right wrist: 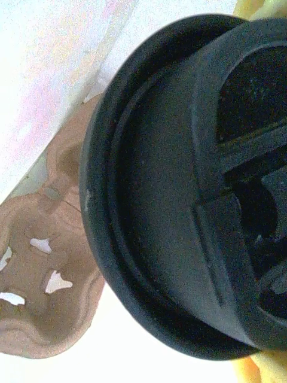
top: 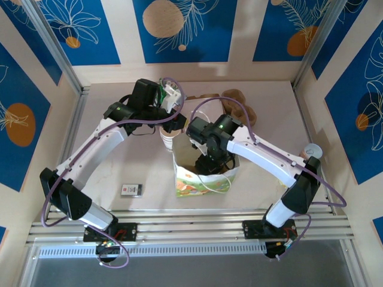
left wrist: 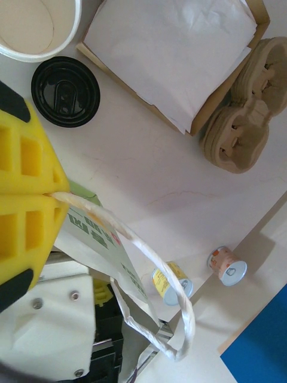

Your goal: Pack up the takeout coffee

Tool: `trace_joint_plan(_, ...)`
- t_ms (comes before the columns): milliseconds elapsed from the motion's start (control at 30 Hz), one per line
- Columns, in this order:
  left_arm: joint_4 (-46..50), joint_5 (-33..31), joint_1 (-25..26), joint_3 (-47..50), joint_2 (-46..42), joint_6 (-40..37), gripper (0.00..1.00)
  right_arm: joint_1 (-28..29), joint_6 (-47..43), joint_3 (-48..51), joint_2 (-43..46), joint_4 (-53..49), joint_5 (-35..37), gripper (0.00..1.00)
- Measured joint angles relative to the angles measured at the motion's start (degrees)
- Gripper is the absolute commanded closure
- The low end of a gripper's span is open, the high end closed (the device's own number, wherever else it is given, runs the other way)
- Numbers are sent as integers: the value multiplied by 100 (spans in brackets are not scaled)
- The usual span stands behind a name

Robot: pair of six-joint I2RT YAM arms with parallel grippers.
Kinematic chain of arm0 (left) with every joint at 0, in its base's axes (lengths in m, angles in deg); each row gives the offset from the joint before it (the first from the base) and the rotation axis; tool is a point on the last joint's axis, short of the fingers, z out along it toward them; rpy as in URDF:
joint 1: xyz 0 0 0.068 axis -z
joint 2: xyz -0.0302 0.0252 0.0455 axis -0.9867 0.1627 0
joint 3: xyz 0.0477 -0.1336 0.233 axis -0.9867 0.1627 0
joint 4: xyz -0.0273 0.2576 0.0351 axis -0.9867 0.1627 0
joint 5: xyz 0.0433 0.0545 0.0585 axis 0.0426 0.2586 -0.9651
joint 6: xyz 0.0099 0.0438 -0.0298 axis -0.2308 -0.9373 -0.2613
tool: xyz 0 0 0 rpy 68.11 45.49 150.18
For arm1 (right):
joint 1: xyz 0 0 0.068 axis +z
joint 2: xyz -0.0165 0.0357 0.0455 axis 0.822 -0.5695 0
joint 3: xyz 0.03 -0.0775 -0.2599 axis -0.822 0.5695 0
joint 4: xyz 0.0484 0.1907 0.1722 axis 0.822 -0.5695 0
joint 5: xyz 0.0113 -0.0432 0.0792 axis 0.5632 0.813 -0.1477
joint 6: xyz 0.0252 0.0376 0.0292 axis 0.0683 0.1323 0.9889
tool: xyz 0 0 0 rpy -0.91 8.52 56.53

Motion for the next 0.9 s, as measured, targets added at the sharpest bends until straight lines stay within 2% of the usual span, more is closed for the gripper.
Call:
trace_joint_plan(500, -7, 28, 0, 15, -9, 0, 100, -33, 0, 72, -380, 116, -116, 24)
trace_joint_plan(900, -72, 59, 0, 37, -11, -4, 100, -341, 0, 74, -391, 120, -179, 24)
